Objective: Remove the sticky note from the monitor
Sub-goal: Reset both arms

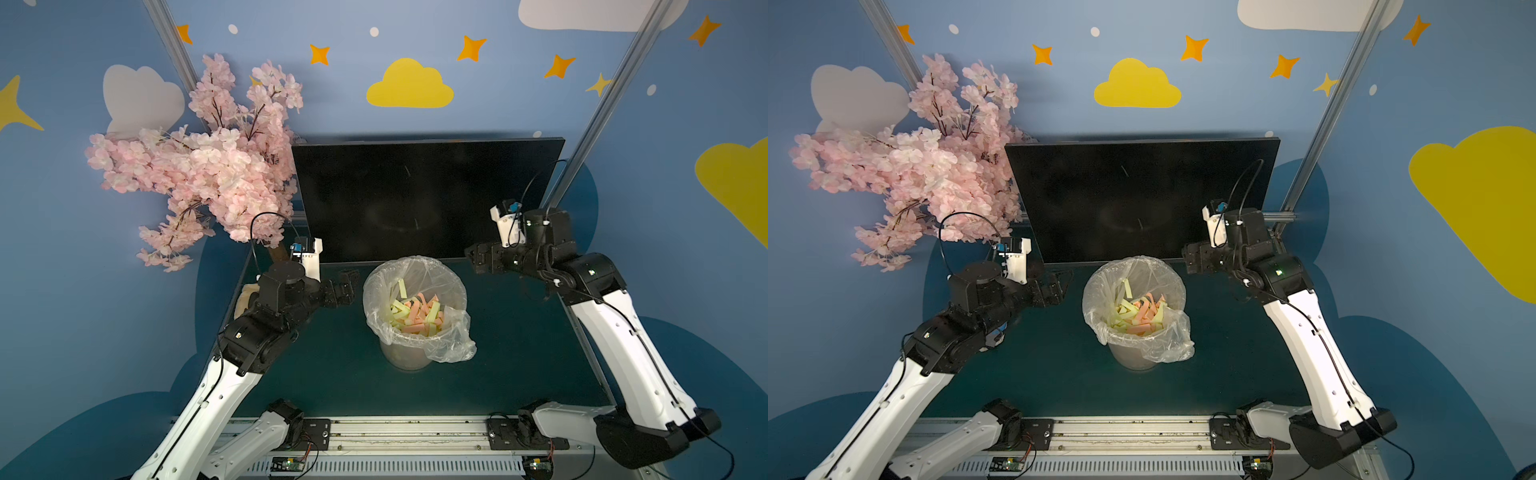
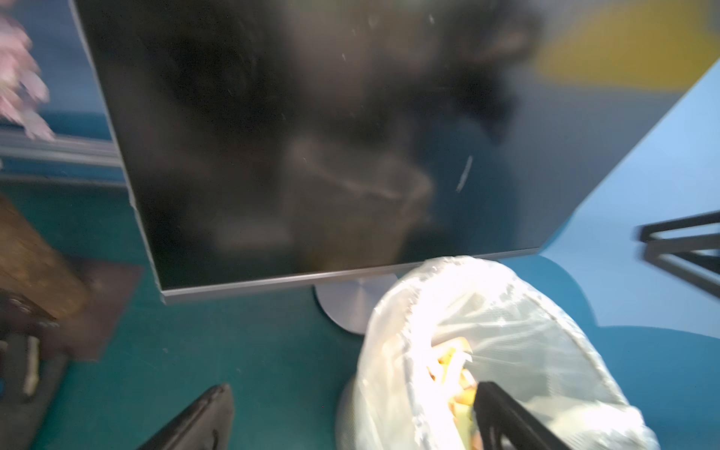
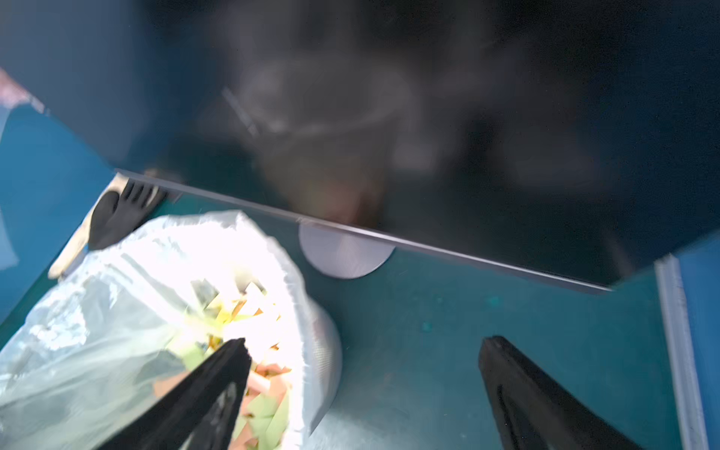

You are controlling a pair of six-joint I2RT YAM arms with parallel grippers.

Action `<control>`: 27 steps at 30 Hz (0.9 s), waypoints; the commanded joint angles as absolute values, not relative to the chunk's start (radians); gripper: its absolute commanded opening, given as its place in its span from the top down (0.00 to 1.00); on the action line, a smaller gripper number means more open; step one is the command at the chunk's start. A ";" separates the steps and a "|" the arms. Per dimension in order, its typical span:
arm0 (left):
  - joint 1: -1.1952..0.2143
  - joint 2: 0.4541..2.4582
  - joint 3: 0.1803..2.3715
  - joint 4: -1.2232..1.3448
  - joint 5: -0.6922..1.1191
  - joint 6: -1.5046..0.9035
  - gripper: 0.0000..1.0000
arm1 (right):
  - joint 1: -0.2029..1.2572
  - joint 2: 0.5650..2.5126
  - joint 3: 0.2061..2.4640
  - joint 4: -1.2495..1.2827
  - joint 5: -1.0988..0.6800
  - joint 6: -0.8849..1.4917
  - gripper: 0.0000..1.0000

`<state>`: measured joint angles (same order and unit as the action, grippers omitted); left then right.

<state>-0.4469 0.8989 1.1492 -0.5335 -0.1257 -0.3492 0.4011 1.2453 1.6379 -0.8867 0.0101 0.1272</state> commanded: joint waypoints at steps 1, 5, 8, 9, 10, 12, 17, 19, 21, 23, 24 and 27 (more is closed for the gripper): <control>-0.415 0.921 1.125 -0.426 -0.201 -0.248 0.00 | 0.325 1.210 1.592 -0.838 0.012 0.150 0.03; -0.347 0.922 1.053 -0.314 -0.194 -0.227 0.00 | 0.223 1.144 1.486 -0.763 0.049 0.164 0.02; -0.295 0.925 0.997 -0.234 -0.183 -0.201 0.00 | 0.147 1.086 1.376 -0.676 0.115 0.192 0.02; -0.281 0.931 0.981 -0.216 -0.182 -0.192 0.00 | 0.124 1.060 1.331 -0.643 0.162 0.205 0.02; -0.268 0.936 0.963 -0.197 -0.182 -0.180 0.00 | 0.101 1.038 1.275 -0.589 0.190 0.214 0.02; -0.251 0.949 0.916 -0.144 -0.188 -0.163 0.00 | 0.059 1.002 1.180 -0.491 0.243 0.233 0.02; -0.214 0.961 0.762 0.038 -0.210 -0.120 0.00 | -0.021 0.960 0.935 -0.250 0.300 0.266 0.02; -0.206 0.972 0.714 0.094 -0.216 -0.091 0.00 | -0.034 0.970 0.876 -0.186 0.326 0.255 0.02; -0.201 0.988 0.668 0.153 -0.220 -0.065 0.00 | -0.047 0.993 0.835 -0.145 0.363 0.254 0.02; -0.195 1.006 0.624 0.217 -0.220 -0.041 0.00 | -0.056 1.022 0.805 -0.113 0.380 0.257 0.02; -0.192 1.019 0.603 0.251 -0.217 -0.026 0.00 | -0.061 1.037 0.794 -0.103 0.382 0.253 0.02; -0.184 1.062 0.560 0.316 -0.210 0.006 0.00 | -0.061 1.086 0.766 -0.071 0.402 0.246 0.02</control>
